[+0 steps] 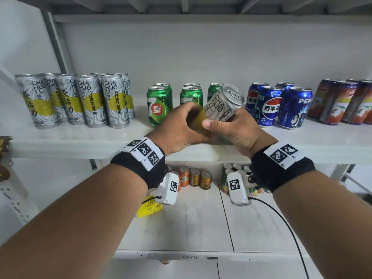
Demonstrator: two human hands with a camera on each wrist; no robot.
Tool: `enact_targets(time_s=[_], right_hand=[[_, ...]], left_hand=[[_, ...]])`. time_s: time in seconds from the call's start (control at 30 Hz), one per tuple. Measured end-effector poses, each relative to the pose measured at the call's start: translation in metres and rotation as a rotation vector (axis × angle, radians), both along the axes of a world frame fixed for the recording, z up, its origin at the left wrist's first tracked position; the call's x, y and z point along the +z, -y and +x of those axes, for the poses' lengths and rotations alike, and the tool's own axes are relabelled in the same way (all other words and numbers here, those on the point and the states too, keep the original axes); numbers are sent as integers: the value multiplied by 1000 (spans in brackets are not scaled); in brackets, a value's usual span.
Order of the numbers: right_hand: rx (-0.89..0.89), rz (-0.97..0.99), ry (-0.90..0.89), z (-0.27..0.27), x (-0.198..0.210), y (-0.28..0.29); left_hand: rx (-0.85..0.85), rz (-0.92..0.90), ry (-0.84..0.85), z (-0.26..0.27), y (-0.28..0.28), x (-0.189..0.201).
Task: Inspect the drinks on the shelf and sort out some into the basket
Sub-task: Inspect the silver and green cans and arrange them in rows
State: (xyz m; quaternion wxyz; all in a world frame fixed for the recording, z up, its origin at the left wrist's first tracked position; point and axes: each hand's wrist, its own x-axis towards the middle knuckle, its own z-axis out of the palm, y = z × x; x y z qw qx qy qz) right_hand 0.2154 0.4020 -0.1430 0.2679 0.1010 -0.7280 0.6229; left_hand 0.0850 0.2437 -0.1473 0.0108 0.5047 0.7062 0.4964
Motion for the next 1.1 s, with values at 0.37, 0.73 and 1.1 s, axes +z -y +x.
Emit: enact_targets(time_s=[0.37,0.73,1.1], right_hand=[[-48,-138,54,-2,1,-3],[-89,-136,7,-1,1,1],[-189,-57,6,-4,-1,-1]], left_hand=[[-146,56,240,0,4,-2],[-139,-14,146,6,2,3],[-127,-27,146,7,0,2]])
